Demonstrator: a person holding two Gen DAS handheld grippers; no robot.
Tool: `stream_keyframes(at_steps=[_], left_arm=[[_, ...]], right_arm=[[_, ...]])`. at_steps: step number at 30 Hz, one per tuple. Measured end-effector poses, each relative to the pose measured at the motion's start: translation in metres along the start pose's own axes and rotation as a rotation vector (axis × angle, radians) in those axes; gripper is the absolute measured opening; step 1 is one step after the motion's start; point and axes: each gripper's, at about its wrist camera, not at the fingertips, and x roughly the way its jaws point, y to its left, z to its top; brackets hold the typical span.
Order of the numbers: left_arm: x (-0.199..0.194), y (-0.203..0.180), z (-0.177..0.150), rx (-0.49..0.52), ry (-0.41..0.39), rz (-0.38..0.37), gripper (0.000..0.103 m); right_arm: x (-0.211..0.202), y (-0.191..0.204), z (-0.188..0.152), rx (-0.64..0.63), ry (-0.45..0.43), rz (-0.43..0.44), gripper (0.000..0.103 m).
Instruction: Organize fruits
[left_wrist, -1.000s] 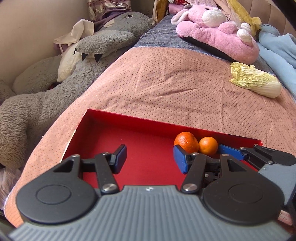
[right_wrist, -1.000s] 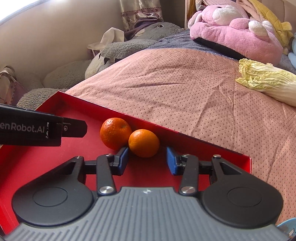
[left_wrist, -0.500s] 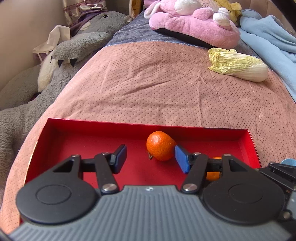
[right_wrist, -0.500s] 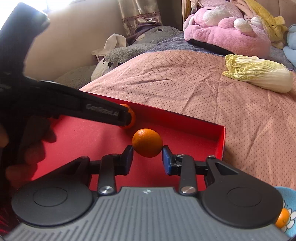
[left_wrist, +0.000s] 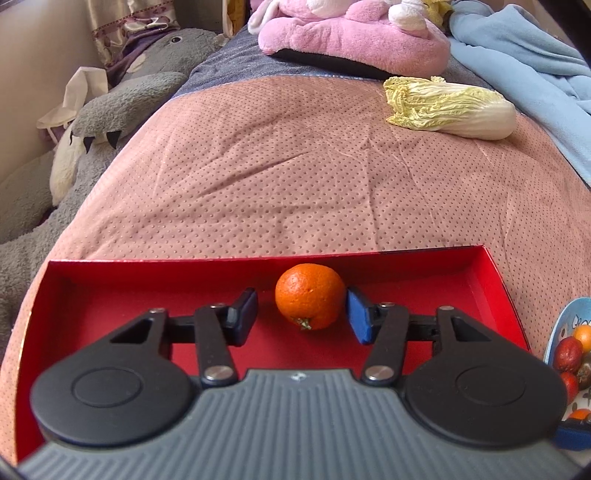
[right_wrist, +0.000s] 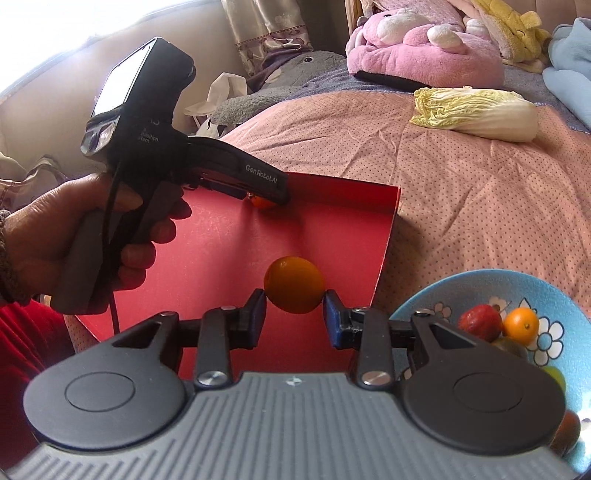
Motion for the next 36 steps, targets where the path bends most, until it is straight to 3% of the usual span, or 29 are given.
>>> stream_keyframes(at_steps=[8, 16, 25, 36], left_arm=[[-0.01, -0.008, -0.014, 0.027, -0.037, 0.11, 0.042], [-0.045, 0.0, -0.027, -0.07, -0.06, 0.084, 0.042], [-0.076, -0.021, -0.049, -0.078, -0.089, 0.155, 0.042], [-0.095, -0.047, -0.069, -0.073, -0.108, 0.156, 0.042]], right_arm=[[-0.023, 0.005, -0.012, -0.008, -0.005, 0.006, 0.039], [-0.049, 0.011, -0.018, -0.016, -0.034, 0.012, 0.039], [-0.074, 0.005, -0.026, -0.01, -0.05, 0.008, 0.039], [-0.108, 0.0, -0.032, -0.029, -0.079, 0.0, 0.039]])
